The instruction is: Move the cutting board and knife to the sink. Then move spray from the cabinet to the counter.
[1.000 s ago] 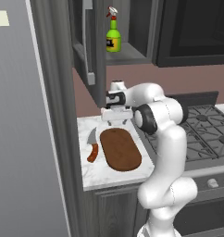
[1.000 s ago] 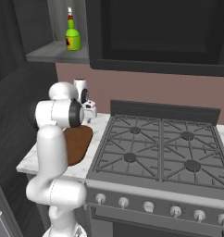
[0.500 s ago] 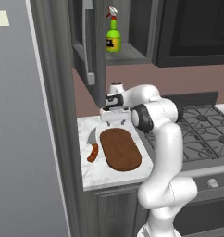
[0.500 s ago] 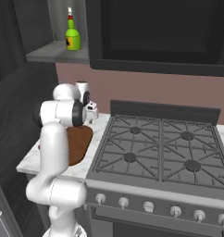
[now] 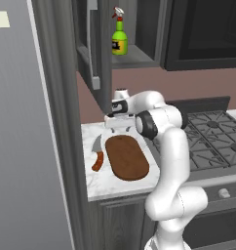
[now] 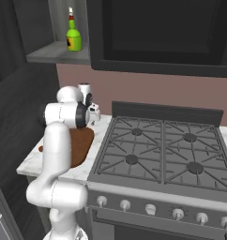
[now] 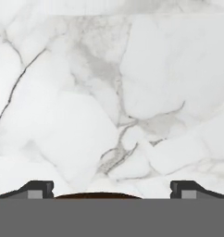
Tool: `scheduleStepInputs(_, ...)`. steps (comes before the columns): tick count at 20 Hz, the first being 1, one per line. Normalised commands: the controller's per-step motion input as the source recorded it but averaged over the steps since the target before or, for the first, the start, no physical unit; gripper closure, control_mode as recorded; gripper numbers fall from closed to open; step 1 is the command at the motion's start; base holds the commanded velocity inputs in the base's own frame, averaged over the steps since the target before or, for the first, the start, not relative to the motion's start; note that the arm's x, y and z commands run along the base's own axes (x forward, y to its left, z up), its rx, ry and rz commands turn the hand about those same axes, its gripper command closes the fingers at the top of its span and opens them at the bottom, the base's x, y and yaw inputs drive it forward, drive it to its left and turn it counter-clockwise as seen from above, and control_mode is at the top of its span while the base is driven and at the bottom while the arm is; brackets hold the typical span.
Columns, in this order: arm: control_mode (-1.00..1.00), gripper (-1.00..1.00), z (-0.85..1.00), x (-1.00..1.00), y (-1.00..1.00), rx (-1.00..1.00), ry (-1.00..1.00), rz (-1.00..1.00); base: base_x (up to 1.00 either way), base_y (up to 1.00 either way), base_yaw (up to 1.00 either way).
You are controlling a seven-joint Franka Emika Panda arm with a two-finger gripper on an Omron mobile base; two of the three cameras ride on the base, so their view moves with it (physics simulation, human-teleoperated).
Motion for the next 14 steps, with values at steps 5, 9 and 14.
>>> scheduleStepInputs(5, -1.0, -1.0, -0.16, 0.05, 0.05, 0.0, 0.0, 0.0, 0.0, 0.0, 0.0)
scheduleStepInputs(9, -1.0, -1.0, -0.21, 0.01, 0.03, 0.0, 0.0, 0.0, 0.0, 0.0, 0.0)
scheduleStepInputs(14, -1.0, -1.0, -0.23, 0.0, 0.0, 0.0, 0.0, 0.0, 0.0, 0.0, 0.0)
